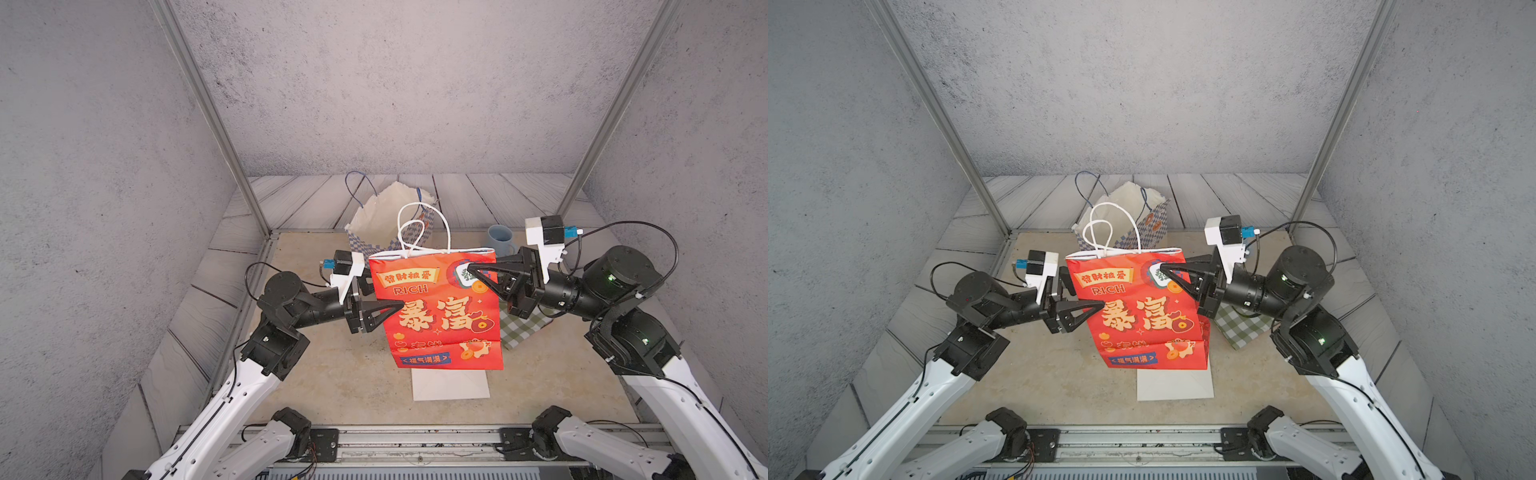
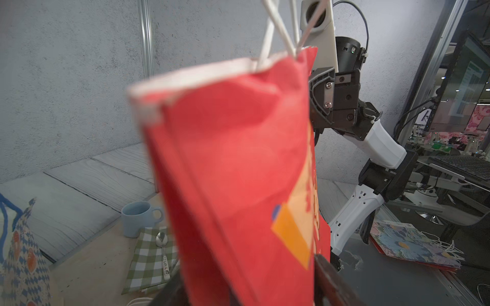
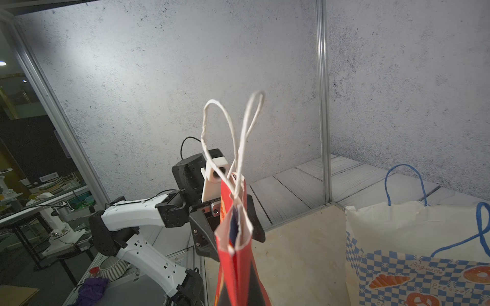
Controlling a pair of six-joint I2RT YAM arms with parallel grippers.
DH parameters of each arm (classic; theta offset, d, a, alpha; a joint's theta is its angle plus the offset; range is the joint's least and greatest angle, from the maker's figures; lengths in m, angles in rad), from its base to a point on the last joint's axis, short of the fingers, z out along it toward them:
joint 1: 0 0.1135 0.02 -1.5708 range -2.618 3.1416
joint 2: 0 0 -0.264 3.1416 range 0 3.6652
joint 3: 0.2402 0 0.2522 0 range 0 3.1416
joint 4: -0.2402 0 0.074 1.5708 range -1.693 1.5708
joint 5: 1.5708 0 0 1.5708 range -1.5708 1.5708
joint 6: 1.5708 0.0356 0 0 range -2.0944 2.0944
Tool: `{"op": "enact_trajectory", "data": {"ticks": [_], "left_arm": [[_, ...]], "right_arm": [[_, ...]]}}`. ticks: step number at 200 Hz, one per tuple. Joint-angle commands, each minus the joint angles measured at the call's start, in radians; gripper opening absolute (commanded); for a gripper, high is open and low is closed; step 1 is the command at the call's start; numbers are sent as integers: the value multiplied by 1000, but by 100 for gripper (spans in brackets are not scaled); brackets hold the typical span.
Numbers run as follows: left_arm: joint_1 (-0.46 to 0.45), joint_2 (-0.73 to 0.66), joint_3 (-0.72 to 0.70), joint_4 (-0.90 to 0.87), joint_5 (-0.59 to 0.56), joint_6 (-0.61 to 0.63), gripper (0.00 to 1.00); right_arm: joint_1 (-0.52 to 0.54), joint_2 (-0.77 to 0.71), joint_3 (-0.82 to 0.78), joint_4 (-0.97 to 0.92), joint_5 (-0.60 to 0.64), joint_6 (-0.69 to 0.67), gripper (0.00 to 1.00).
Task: Put away the paper bag
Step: Press the paper bag.
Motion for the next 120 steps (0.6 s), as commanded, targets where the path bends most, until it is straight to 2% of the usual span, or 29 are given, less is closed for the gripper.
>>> {"op": "enact_trajectory", "data": {"ticks": [1, 41, 66, 89, 101, 120], "left_arm": [[23, 2, -13, 116, 3, -81, 67], [38, 12, 3, 147, 11, -138, 69], [40, 4, 15, 121, 16, -123, 71], [40, -5, 45, 64, 5, -85, 83], [41, -6, 70, 54, 22, -83, 100], [41, -1, 127, 24, 71, -75, 99]], "right_arm": [[-1, -6, 37, 12, -57, 13, 0], [-1, -24, 44, 4, -61, -2, 0], [-1, -56, 42, -33, -49, -70, 0], [-2, -98, 42, -115, -4, -179, 0], [-2, -123, 41, -173, 28, -254, 0], [0, -145, 45, -254, 48, -332, 0]]}}
